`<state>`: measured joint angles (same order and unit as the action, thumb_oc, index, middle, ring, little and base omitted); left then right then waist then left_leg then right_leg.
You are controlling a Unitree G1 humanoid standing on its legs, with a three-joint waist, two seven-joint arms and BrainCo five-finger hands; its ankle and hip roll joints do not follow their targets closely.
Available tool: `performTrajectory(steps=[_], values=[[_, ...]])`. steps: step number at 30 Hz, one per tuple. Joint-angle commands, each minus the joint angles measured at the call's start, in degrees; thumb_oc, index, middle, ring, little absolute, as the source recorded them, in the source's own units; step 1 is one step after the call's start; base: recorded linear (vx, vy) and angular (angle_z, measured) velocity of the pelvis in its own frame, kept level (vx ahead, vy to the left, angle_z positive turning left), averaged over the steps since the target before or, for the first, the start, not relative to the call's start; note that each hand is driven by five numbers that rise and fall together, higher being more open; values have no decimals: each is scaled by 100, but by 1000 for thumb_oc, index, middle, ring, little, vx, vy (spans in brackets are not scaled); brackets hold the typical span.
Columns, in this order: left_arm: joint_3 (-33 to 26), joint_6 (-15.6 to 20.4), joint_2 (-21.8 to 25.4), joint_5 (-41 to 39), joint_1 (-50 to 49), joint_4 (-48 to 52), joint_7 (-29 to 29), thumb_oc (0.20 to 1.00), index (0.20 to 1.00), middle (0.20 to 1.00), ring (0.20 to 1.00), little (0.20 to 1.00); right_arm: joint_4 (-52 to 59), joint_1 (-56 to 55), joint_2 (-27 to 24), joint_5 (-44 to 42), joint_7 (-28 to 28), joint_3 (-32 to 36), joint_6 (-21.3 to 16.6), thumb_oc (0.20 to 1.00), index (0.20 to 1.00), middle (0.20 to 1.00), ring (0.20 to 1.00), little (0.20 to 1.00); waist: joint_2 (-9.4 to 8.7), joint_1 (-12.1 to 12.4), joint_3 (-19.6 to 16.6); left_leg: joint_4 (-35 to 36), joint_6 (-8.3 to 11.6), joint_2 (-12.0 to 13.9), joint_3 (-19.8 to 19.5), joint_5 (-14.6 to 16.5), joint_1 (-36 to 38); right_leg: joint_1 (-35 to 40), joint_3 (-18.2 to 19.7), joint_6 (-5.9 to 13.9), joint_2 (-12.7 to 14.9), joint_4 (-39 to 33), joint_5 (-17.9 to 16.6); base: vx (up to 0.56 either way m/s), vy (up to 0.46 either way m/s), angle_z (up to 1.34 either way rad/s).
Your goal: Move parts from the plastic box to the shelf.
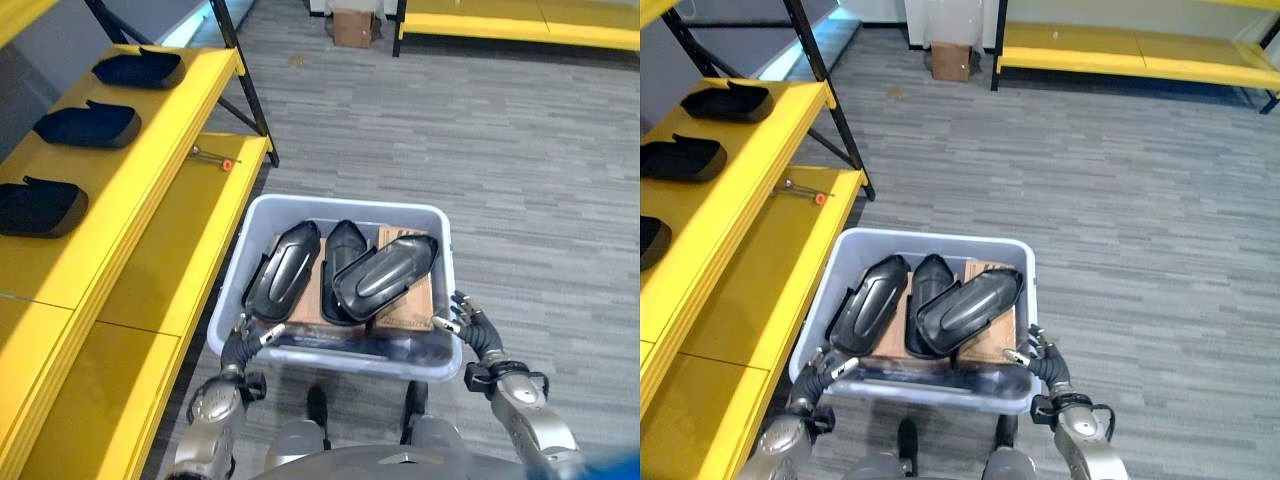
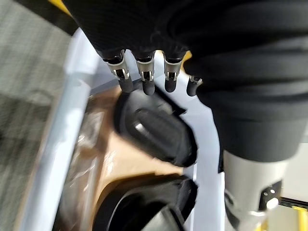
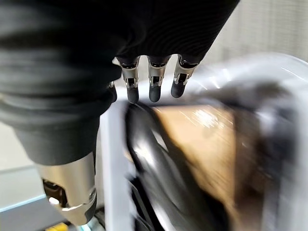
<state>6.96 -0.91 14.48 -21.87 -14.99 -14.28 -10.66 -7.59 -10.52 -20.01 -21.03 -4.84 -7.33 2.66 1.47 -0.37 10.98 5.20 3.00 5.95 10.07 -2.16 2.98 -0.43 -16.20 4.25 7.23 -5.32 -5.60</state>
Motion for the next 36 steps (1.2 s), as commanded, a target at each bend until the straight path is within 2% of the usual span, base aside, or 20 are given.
performTrajectory(steps=[1, 4, 11, 16, 17, 20, 26, 27, 28, 29, 35, 36], values=[[-106, 226, 212, -40, 470, 110, 95, 1000, 1000, 1000, 1000, 1000, 326, -11, -65, 200, -12, -55, -265, 1000, 1000, 1000, 1000, 1000, -97, -91, -41, -20, 126, -7, 333, -121, -130, 5, -130, 323, 342, 594, 407, 41, -108, -7], [-139, 228, 191, -11, 411, 188, 99, 1000, 1000, 1000, 1000, 1000, 449, 3, -129, 209, -40, -26, -289, 1000, 1000, 1000, 1000, 1000, -45, -93, -33, -20, 190, 83, 371, -143, -81, 87, -132, 264, 242, 557, 518, 51, -109, -5], [-205, 284, 127, -96, 405, 312, 41, 1000, 1000, 1000, 1000, 1000, 757, 428, -303, 253, -191, 31, -428, 1000, 1000, 1000, 1000, 1000, 40, -80, 20, -20, 223, 138, 458, -175, -116, 32, -79, 245, 165, 484, 536, 1, -44, -5], [-71, 360, 184, -167, 783, 414, -93, 1000, 1000, 1000, 1000, 1000, 598, 1107, -225, -183, -405, -268, -486, 1000, 1000, 1000, 1000, 1000, 84, -43, 270, -63, 227, 162, 509, -228, -383, -297, -26, 247, 188, 512, 441, -121, -7, -10], [19, 411, 238, -204, 1004, 505, -187, 1000, 1000, 1000, 1000, 1000, 560, 1438, -149, -472, -475, -473, -515, 1000, 1000, 1000, 1000, 1000, 98, -20, 422, -88, 221, 157, 506, -272, -598, -540, -4, 260, 219, 543, 361, -163, 1, 1], [94, 491, 237, -279, 1247, 571, -325, 1000, 1000, 1000, 1000, 1000, 531, 1869, -24, -694, -589, -726, -572, 1000, 1000, 1000, 1000, 1000, 125, 10, 540, -152, 216, 150, 506, -314, -893, -866, 44, 270, 257, 600, 266, -144, 8, -2], [92, 492, 237, -279, 1249, 569, -325, 1000, 1000, 1000, 1000, 1000, 529, 1873, -24, -695, -589, -726, -574, 1000, 1000, 1000, 1000, 1000, 124, 9, 537, -156, 216, 150, 506, -313, -901, -875, 45, 270, 258, 603, 266, -24, 6, 1], [205, 570, 201, -351, 1462, 581, -478, 1000, 1000, 1000, 1000, 1000, 432, 2263, 195, -900, -761, -915, -643, 1000, 1000, 1000, 1000, 1000, 161, 33, 641, -240, 208, 118, 536, -337, -1185, -1173, 92, 284, 305, 652, 165, -108, 33, 0], [204, 571, 201, -352, 1466, 578, -478, 1000, 1000, 1000, 1000, 1000, 427, 2269, 196, -900, -760, -915, -645, 1000, 1000, 1000, 1000, 1000, 159, 35, 631, -248, 207, 118, 537, -334, -1203, -1193, 95, 283, 306, 659, 167, -191, 122, -6], [473, 640, 131, -458, 1800, 435, -685, 1000, 1000, 1000, 1000, 1000, 125, 2674, 666, -1352, -1073, -1175, -829, 1000, 1000, 1000, 1000, 1000, 217, 80, 814, -365, 201, -11, 547, -218, -1541, -1564, 227, 369, 379, 746, 87, -84, 90, -12], [473, 642, 132, -459, 1805, 431, -684, 1000, 1000, 1000, 1000, 1000, 121, 2679, 667, -1353, -1073, -1174, -831, 1000, 1000, 1000, 1000, 1000, 215, 83, 811, -369, 200, -11, 550, -215, -1549, -1574, 231, 370, 381, 750, 88, -23, 27, -6], [642, 665, 135, -481, 1881, 316, -736, 1000, 1000, 1000, 1000, 1000, 31, 2648, 856, -1692, -1008, -1466, -921, 1000, 1000, 1000, 1000, 1000, 204, 50, 946, -307, 167, -93, 592, -233, -1582, -1631, 288, 378, 411, 651, -23, -57, 70, 3]])
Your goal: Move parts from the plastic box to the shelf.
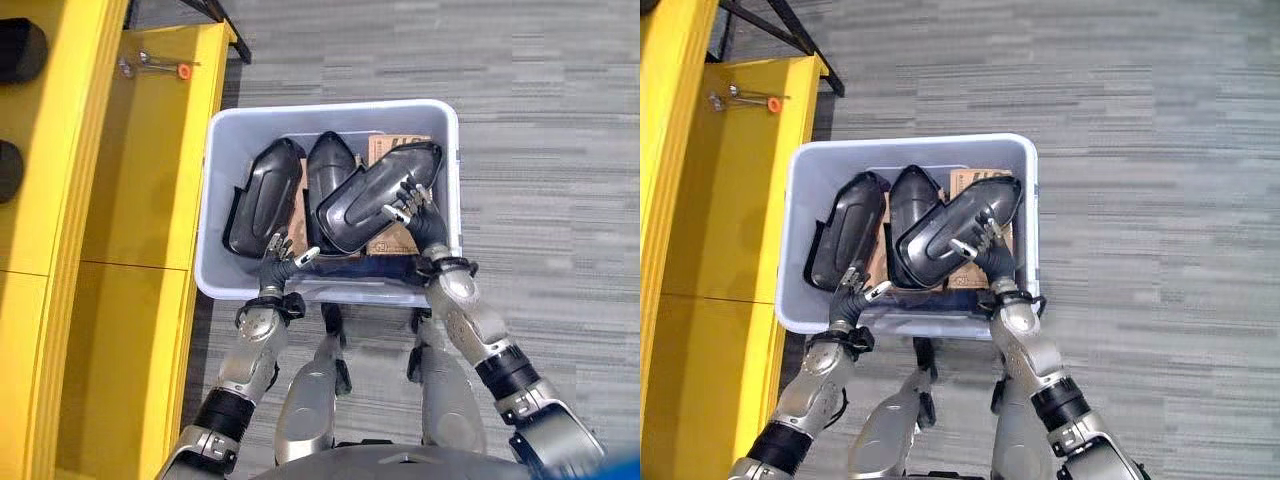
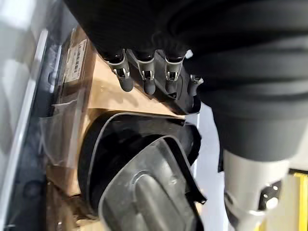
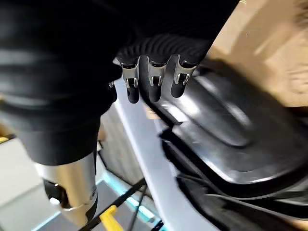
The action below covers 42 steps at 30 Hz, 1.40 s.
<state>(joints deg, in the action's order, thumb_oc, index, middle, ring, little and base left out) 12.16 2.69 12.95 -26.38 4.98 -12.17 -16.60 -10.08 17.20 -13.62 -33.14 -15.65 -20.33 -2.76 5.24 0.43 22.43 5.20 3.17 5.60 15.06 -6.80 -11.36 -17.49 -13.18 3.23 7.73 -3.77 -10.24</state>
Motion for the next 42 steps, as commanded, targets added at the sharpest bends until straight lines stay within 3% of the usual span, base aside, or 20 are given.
performTrajectory(steps=[1, 24, 42], values=[[122, 305, 289, -30, -116, 104, -141, 1000, 1000, 1000, 1000, 1000, 279, -123, 217, -482, 73, -166, -380, 1000, 1000, 1000, 1000, 1000, -174, -30, -199, -307, 149, -59, 93, 232, -147, 75, -14, 480, 361, 495, 440, -63, 75, -1], [307, 293, 331, -114, -52, 31, -206, 1000, 1000, 1000, 1000, 1000, -136, -335, 370, -1223, 30, -265, -474, 1000, 1000, 1000, 1000, 1000, -144, -80, -34, -496, 138, -99, 54, 290, -397, -88, -14, 464, 394, 559, 430, -1, 0, 0], [406, 355, 417, -267, -5, 122, -161, 1000, 1000, 1000, 1000, 1000, -1042, 350, 611, -1447, -224, -88, -516, 1000, 1000, 1000, 1000, 1000, 7, 74, 42, -693, 125, -173, -32, 335, -834, -407, -78, 470, 480, 684, 448, 4, 0, 2]])
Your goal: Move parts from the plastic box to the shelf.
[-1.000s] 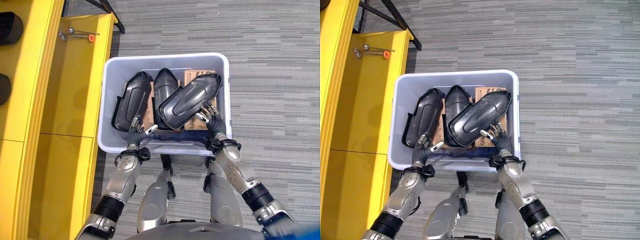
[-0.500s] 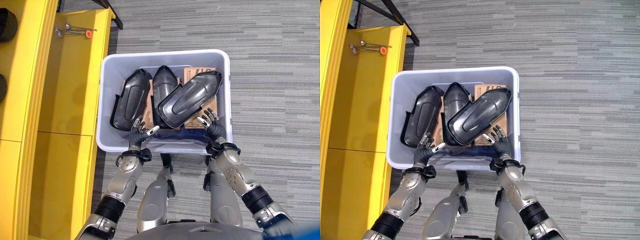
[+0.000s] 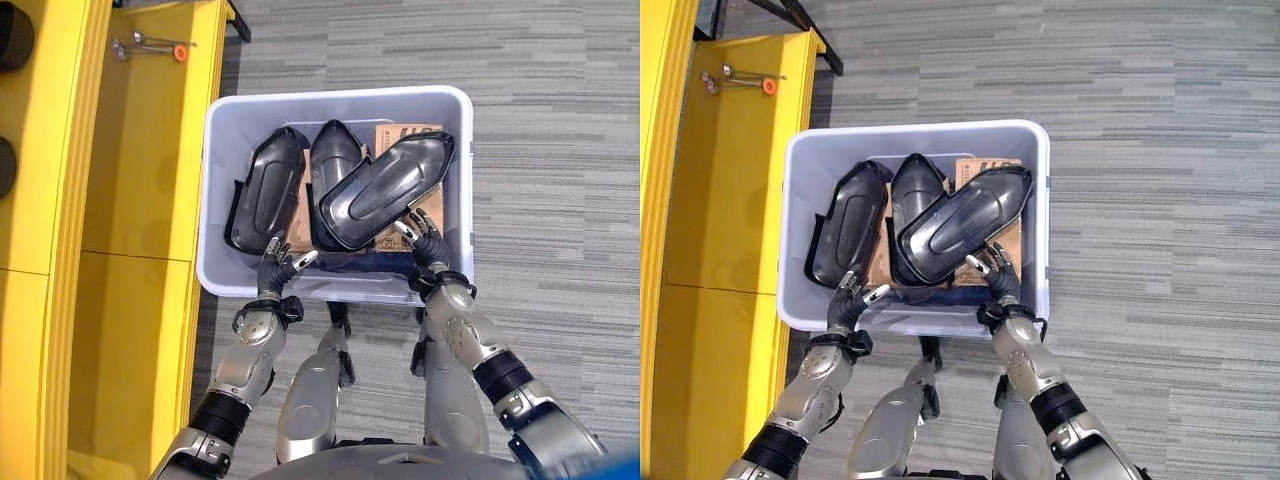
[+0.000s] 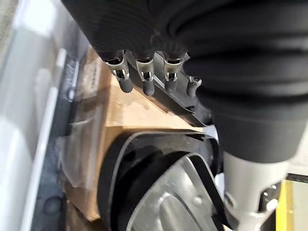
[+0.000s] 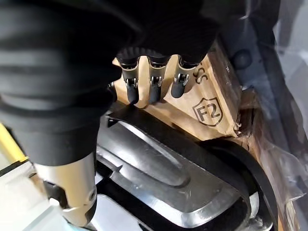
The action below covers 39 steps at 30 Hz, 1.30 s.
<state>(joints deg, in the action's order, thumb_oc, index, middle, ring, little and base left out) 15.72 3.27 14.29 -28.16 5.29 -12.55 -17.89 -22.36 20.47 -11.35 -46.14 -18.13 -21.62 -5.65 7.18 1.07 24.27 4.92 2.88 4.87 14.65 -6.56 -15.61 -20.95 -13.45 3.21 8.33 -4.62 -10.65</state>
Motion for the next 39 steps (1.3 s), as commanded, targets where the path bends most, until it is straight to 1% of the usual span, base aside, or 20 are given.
performTrajectory(steps=[1, 7, 15, 20, 30, 31, 39], values=[[63, 305, 283, -105, -41, 156, -23, 1000, 1000, 1000, 1000, 1000, 132, 39, 392, -160, 17, 57, -225, 1000, 1000, 1000, 1000, 1000, -177, 19, -138, -683, 153, -106, 13, 316, -438, -85, -47, 472, 425, 783, 492, 19, 11, 5], [127, 305, 292, -146, -27, 130, -32, 1000, 1000, 1000, 1000, 1000, -136, 78, 481, -216, -121, 186, -262, 1000, 1000, 1000, 1000, 1000, -104, 31, -103, -821, 130, -123, 6, 389, -626, -290, -13, 470, 461, 916, 533, 5, 2, 1], [197, 301, 287, -165, 28, 87, -80, 1000, 1000, 1000, 1000, 1000, -186, -17, 541, -326, -157, 154, -305, 1000, 1000, 1000, 1000, 1000, -84, -4, -41, -931, 113, -142, 28, 451, -754, -435, 80, 468, 487, 987, 546, 8, 11, -2], [269, 301, 296, -166, 51, 132, -126, 1000, 1000, 1000, 1000, 1000, -343, 72, 598, -307, -329, 137, -334, 1000, 1000, 1000, 1000, 1000, -59, -9, -15, -986, 108, -153, 44, 485, -839, -515, 80, 478, 508, 1019, 543, 0, 0, 0], [297, 337, 372, -151, 98, 178, -227, 1000, 1000, 1000, 1000, 1000, -461, 352, 561, -75, -534, 87, -301, 1000, 1000, 1000, 1000, 1000, -72, 10, 40, -1060, 83, -186, -10, 514, -993, -587, 42, 503, 558, 1039, 513, 4, 5, 3], [292, 333, 432, -165, 98, 224, -248, 1000, 1000, 1000, 1000, 1000, -562, 469, 622, -265, -601, 134, -331, 1000, 1000, 1000, 1000, 1000, -68, 45, 53, -1093, 74, -199, -47, 527, -1052, -606, 17, 508, 569, 1056, 521, 11, 10, 6], [285, 338, 509, -135, 62, 336, -398, 1000, 1000, 1000, 1000, 1000, -628, 782, 605, -164, -1011, 233, -344, 1000, 1000, 1000, 1000, 1000, -110, 125, 87, -1112, 52, -230, -133, 525, -1136, -585, -64, 511, 589, 1066, 535, 11, 8, 7]])
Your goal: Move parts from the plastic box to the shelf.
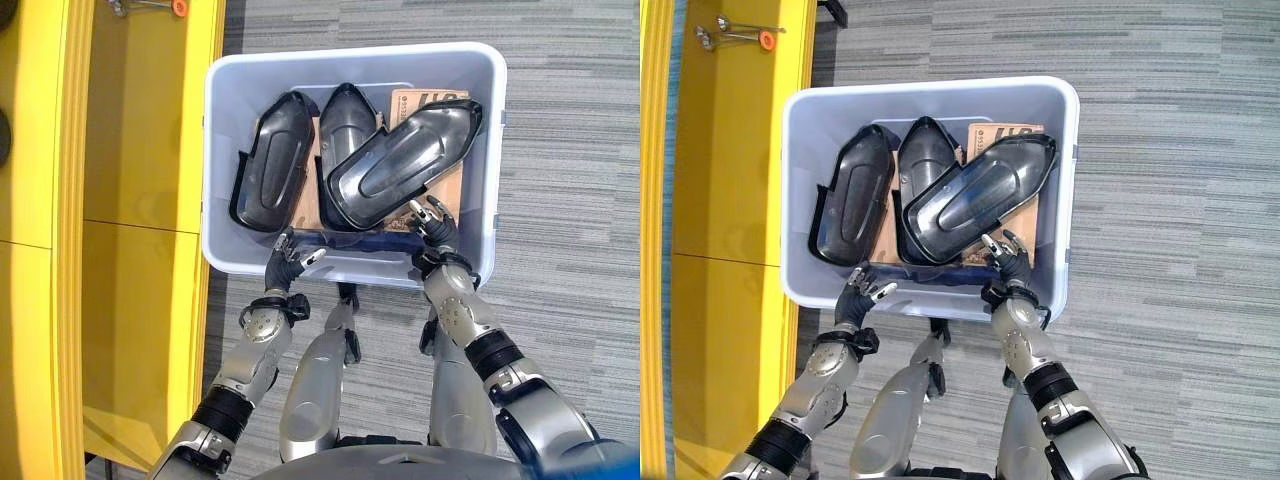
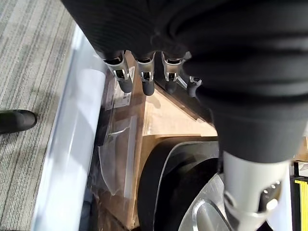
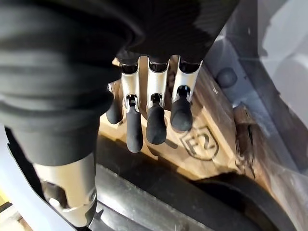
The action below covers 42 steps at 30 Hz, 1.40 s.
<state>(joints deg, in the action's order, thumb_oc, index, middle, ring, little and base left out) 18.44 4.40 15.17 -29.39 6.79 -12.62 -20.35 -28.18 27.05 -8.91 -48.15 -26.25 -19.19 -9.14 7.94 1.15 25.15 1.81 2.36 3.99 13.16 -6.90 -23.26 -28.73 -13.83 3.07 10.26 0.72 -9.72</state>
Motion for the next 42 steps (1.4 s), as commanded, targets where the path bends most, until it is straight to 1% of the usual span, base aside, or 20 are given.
performTrajectory(steps=[1, 4, 10, 11, 16, 18, 19, 21, 22, 23, 24, 25, 26, 27, 35, 42], values=[[13, 224, 423, -12, -87, 344, -153, 1000, 1000, 1000, 1000, 1000, -47, 127, 363, 38, -200, -9, 5, 1000, 1000, 1000, 1000, 1000, -186, 116, 2, -802, 104, -142, 15, 558, -369, 195, -29, 526, 396, 531, 442, 13, 5, 10], [19, 233, 452, -3, -68, 365, -231, 1000, 1000, 1000, 1000, 1000, -80, 312, 348, 74, -460, 110, -40, 1000, 1000, 1000, 1000, 1000, -230, 160, 34, -813, 92, -155, -28, 573, -387, 226, -67, 538, 402, 542, 463, 19, 23, 16], [10, 242, 487, -14, -40, 407, -303, 1000, 1000, 1000, 1000, 1000, -80, 500, 309, 199, -665, 232, -45, 1000, 1000, 1000, 1000, 1000, -302, 173, 74, -849, 77, -161, -66, 593, -393, 283, -97, 543, 404, 543, 465, 6, 12, 4], [17, 247, 493, -20, -43, 429, -330, 1000, 1000, 1000, 1000, 1000, -135, 574, 300, 231, -775, 299, -60, 1000, 1000, 1000, 1000, 1000, -314, 181, 80, -854, 73, -164, -82, 600, -394, 295, -109, 543, 406, 550, 470, 0, 0, 0], [45, 257, 538, 3, -21, 494, -388, 1000, 1000, 1000, 1000, 1000, -401, 849, 282, 363, -1056, 448, -30, 1000, 1000, 1000, 1000, 1000, -331, 201, 108, -860, 67, -161, -104, 609, -420, 287, -127, 548, 403, 565, 475, 1, 8, 4], [42, 260, 538, 13, -16, 509, -408, 1000, 1000, 1000, 1000, 1000, -446, 906, 268, 408, -1100, 471, -8, 1000, 1000, 1000, 1000, 1000, -340, 202, 116, -868, 67, -162, -116, 611, -429, 284, -119, 547, 398, 567, 474, 1, 7, 3], [44, 272, 537, 23, -8, 531, -434, 1000, 1000, 1000, 1000, 1000, -607, 1011, 202, 600, -1225, 537, 89, 1000, 1000, 1000, 1000, 1000, -353, 211, 129, -885, 64, -161, -131, 619, -446, 276, -114, 547, 383, 584, 492, 0, 0, 0], [53, 275, 538, 32, 13, 536, -455, 1000, 1000, 1000, 1000, 1000, -714, 1100, 168, 753, -1320, 572, 160, 1000, 1000, 1000, 1000, 1000, -365, 221, 142, -901, 64, -156, -135, 624, -459, 264, -131, 544, 381, 613, 510, 0, 0, 0], [58, 308, 539, 36, 54, 546, -497, 1000, 1000, 1000, 1000, 1000, -1046, 1282, 62, 1102, -1407, 612, 366, 896, 896, 896, 896, 896, -372, 222, 180, -927, 61, -154, -159, 634, -482, 247, -139, 545, 395, 668, 531, 0, 0, 0], [58, 318, 542, 33, 64, 559, -510, 1000, 1000, 1000, 1000, 1000, -1138, 1330, 37, 1223, -1418, 615, 428, 507, 507, 507, 507, 507, -374, 223, 191, -931, 57, -155, -162, 635, -488, 237, -136, 544, 395, 682, 531, 0, 0, 0], [58, 318, 542, 33, 67, 559, -510, 1000, 1000, 1000, 1000, 1000, -1143, 1337, 37, 1225, -1417, 618, 428, 507, 507, 507, 507, 507, -375, 223, 194, -932, 57, -155, -162, 635, -489, 236, -135, 544, 396, 684, 531, 0, 19, 5], [48, 335, 551, 64, 100, 572, -529, 1000, 1000, 1000, 1000, 1000, -1347, 1488, -22, 1385, -1476, 655, 510, 341, 341, 341, 341, 341, -379, 228, 212, -931, 56, -156, -163, 638, -499, 222, -128, 546, 387, 692, 537, 2, 17, 6], [52, 341, 544, 62, 114, 572, -541, 1000, 1000, 1000, 1000, 1000, -1467, 1551, -28, 1404, -1497, 678, 532, 256, 256, 256, 256, 256, -384, 230, 222, -936, 54, -154, -166, 640, -500, 220, -123, 545, 382, 696, 542, 4, 21, 5], [48, 353, 544, 56, 132, 577, -550, 1000, 1000, 1000, 1000, 1000, -1555, 1625, -36, 1391, -1491, 696, 527, 200, 200, 200, 200, 200, -388, 235, 237, -943, 53, -155, -169, 643, -501, 215, -120, 545, 378, 708, 550, 5, 10, 4], [67, 350, 527, 7, 191, 532, -553, 1000, 1000, 1000, 1000, 1000, -2014, 1984, -109, 1361, -1483, 766, 552, 200, 200, 200, 200, 200, -399, 260, 282, -953, 38, -163, -188, 652, -537, 181, -113, 546, 369, 731, 564, 0, 1, 0], [47, 350, 510, -13, 256, 479, -588, 1000, 1000, 1000, 1000, 1000, -1933, 2008, -97, 1235, -1509, 795, 460, 200, 200, 200, 200, 200, -425, 252, 306, -982, 32, -167, -197, 668, -557, 172, -104, 542, 374, 757, 577, 0, 0, 0]])
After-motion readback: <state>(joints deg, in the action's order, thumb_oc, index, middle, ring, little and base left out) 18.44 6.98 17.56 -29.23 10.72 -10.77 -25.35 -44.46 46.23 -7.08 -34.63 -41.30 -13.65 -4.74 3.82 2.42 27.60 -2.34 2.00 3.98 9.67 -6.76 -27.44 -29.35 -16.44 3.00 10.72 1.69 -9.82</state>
